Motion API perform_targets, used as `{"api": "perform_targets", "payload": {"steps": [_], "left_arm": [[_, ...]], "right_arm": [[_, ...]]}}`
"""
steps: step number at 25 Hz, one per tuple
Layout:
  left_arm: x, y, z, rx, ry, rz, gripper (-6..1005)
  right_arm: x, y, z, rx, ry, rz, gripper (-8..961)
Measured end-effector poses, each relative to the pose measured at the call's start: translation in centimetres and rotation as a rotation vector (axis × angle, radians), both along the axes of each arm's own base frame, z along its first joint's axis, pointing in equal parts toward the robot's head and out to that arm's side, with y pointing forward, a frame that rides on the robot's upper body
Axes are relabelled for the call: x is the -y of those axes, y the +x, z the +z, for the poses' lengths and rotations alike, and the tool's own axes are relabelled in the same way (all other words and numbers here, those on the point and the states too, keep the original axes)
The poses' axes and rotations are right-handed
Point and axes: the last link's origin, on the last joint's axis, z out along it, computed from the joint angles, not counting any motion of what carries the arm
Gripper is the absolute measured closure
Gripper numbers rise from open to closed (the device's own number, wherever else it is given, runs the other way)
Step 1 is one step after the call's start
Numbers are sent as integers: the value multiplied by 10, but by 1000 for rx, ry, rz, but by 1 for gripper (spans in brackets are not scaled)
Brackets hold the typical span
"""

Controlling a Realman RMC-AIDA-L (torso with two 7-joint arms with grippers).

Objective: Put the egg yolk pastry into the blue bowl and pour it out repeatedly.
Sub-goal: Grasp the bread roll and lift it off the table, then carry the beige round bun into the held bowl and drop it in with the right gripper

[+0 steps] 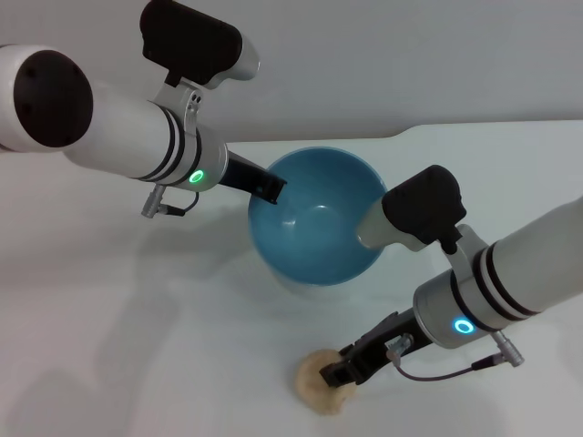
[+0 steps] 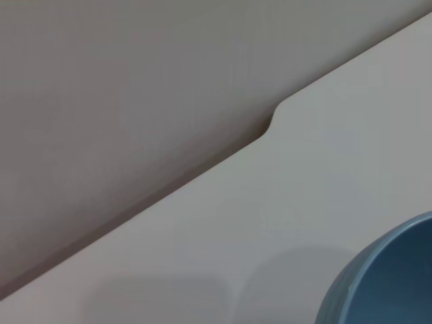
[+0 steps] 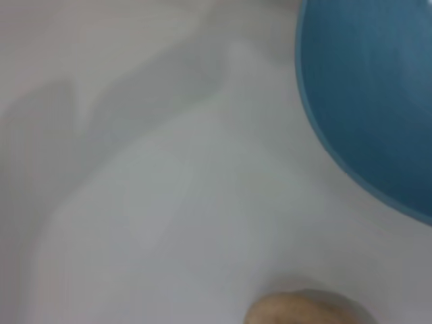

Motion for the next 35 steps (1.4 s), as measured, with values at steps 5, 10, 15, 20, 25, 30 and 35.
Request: {"api": "perform_targets", "payload": {"steps": [5, 10, 15, 20, 25, 30, 35], "left_arm": [[0, 0, 0, 0, 1, -3, 986], [0, 0, 0, -1, 1, -3, 986], [1, -1, 0, -5, -6, 1, 986], [2, -1, -1, -13, -20, 4, 986], [3, 0, -2, -22, -29, -2, 986], [7, 2, -3, -28, -44, -13, 987], [9, 3, -4, -35, -53, -19, 987]], "right_arm": [[2, 0, 1, 4, -13, -3, 575], [9, -3, 3, 11, -63, 4, 665], [14, -24, 15, -40, -58, 68, 752], [15, -51, 46, -119, 14, 143, 816], [2, -64, 88, -181, 160, 190, 854], [-9, -52, 102, -170, 243, 163, 894], [-20, -30, 103, -105, 308, 126, 922]]}}
